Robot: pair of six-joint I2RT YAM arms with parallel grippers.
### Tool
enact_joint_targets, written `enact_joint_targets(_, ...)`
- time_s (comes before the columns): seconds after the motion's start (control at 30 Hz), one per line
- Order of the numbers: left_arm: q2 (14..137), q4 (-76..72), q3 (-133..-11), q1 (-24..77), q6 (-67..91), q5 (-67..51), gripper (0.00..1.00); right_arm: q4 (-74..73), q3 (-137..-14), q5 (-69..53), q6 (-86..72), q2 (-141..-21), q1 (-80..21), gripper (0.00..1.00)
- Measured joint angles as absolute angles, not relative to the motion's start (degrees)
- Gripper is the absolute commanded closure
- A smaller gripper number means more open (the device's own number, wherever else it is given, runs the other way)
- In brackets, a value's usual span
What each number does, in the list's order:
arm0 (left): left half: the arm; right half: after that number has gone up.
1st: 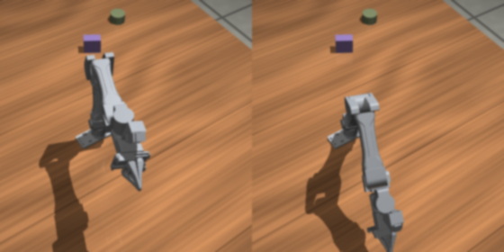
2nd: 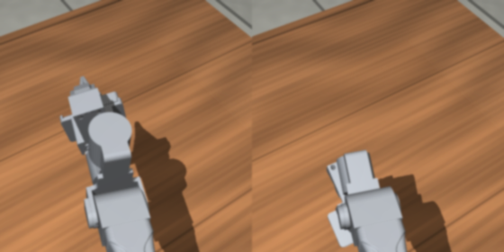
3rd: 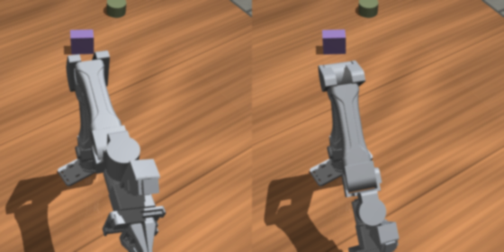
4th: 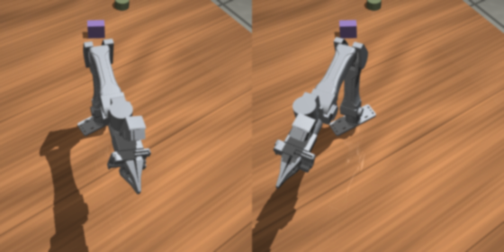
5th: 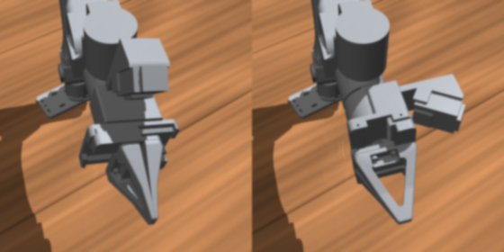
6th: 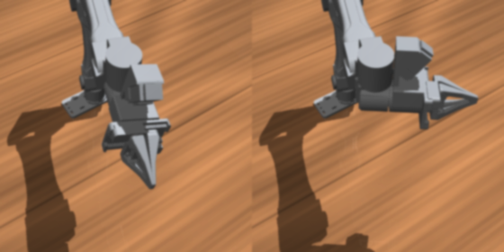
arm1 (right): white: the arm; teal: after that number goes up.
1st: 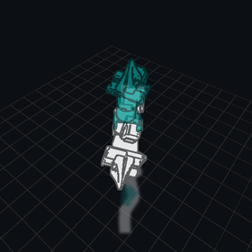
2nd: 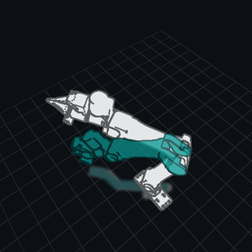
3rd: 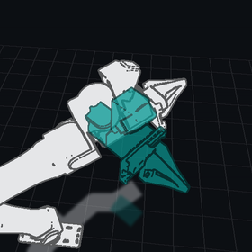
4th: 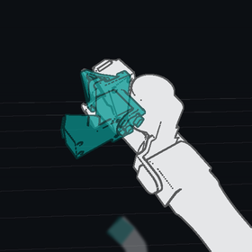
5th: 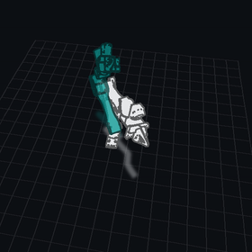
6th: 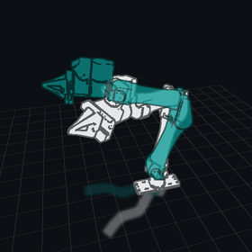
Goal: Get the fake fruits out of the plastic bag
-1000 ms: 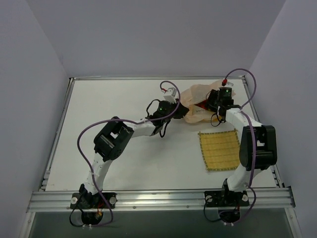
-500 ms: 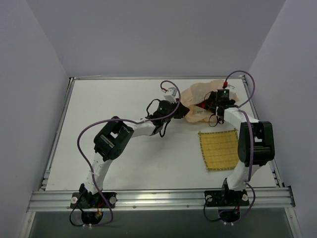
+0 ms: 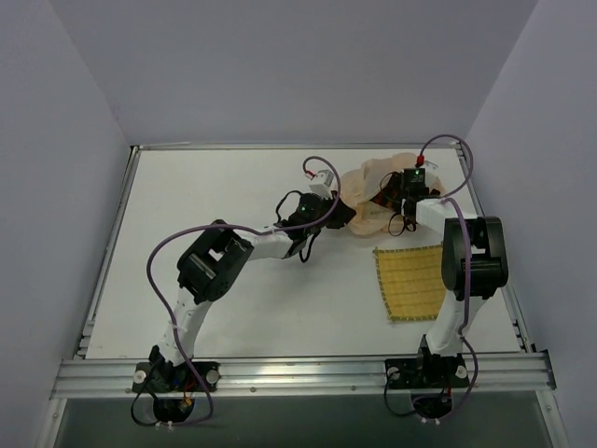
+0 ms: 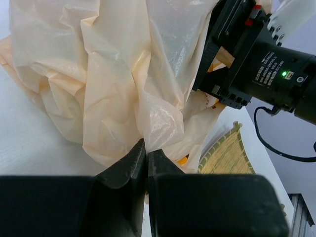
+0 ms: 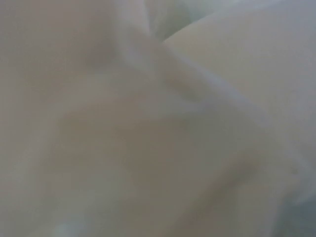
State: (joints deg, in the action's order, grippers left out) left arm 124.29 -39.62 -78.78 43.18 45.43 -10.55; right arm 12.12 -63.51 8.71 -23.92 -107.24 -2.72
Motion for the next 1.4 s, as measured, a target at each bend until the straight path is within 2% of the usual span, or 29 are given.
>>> enact_joint_targets(0.33, 124.29, -39.79, -77.95, 43.18, 45.41, -10.57, 0.98, 14.96, -64.99, 9.32, -24.84, -108.33, -2.55, 0.04)
enact_joint_targets(0.43, 124.29, -39.81, -77.95, 43.16, 45.28, -10.57, 0.98, 15.55, -66.83, 9.45, -24.95, -109.91, -2.33, 0.16)
enact_joint_targets(0.47, 124.29, -39.79, -77.95, 43.16, 45.21, -10.55, 0.98, 15.84, -67.33, 9.52, -25.02, -110.43, -2.2, 0.29)
enact_joint_targets(0.5, 124.29, -39.79, -77.93, 43.16, 45.17, -10.55, 0.98, 15.94, -67.53, 9.56, -24.86, -110.61, -2.09, 0.37)
enact_joint_targets(0.6, 124.29, -39.75, -77.73, 43.16, 45.12, -10.55, 0.98, 16.27, -67.55, 9.67, -25.02, -110.69, -1.76, 0.57)
enact_joint_targets(0.73, 124.29, -39.75, -77.67, 43.16, 45.15, -10.55, 0.98, 17.58, -66.74, 9.08, -25.04, -110.28, -1.52, 0.65)
enact_joint_targets(0.97, 124.29, -39.59, -77.65, 43.18, 45.17, -10.46, 0.98, 19.94, -58.19, 4.08, -25.08, -101.21, -1.52, 0.66)
enact_joint_targets(1.4, 124.29, -39.2, -78.98, 43.11, 47.05, -10.02, 0.98, 19.14, -51.83, -8.49, -25.93, -88.29, -1.52, 0.65)
